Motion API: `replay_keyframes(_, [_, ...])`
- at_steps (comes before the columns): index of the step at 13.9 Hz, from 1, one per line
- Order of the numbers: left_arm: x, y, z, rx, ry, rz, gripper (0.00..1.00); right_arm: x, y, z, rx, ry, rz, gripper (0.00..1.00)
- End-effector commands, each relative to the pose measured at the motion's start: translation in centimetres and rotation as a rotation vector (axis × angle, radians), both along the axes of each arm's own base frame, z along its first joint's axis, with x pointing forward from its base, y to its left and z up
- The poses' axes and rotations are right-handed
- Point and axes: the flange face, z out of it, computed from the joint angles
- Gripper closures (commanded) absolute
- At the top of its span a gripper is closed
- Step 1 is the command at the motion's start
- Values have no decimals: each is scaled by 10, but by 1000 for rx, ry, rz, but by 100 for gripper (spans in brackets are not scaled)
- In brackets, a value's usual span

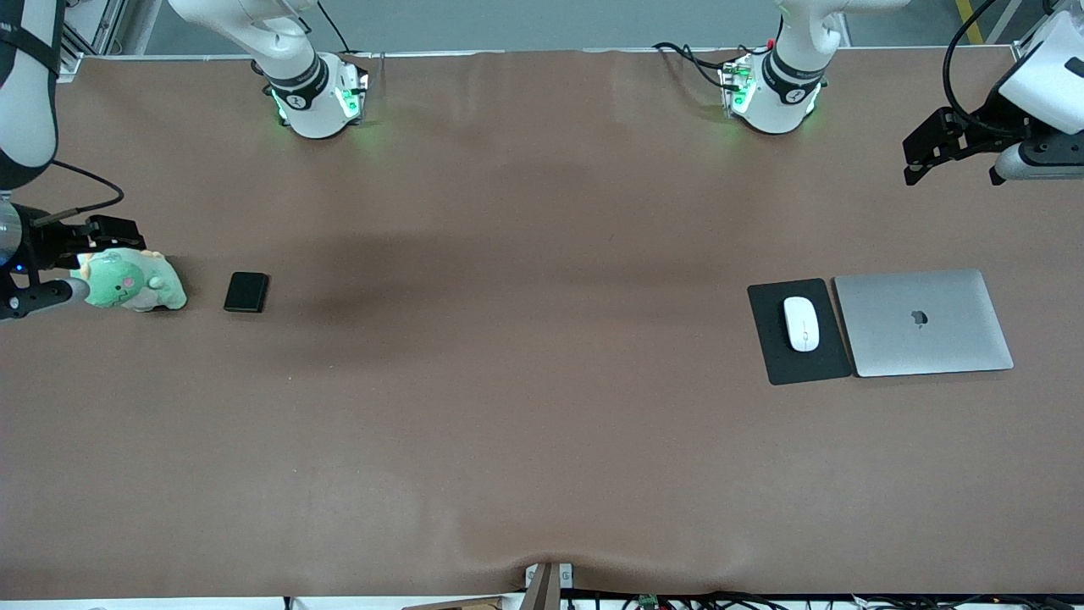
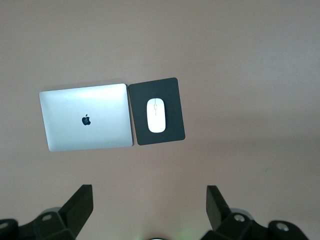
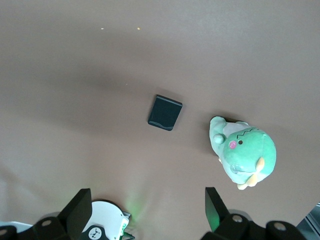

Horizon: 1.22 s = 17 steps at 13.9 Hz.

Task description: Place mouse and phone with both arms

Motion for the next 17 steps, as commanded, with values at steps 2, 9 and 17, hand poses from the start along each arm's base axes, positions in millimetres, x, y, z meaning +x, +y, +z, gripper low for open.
replay_keyframes(2, [4, 3, 0, -15, -7, -6, 0, 0, 19, 22, -10, 2, 39, 0])
replay_keyframes(9, [3, 0, 8, -18, -25, -2, 0, 1, 24, 27, -8, -9, 40, 0])
replay_keyframes(17, [5, 1, 10, -24, -25, 5, 0, -2, 21, 78, 19, -124, 38, 0])
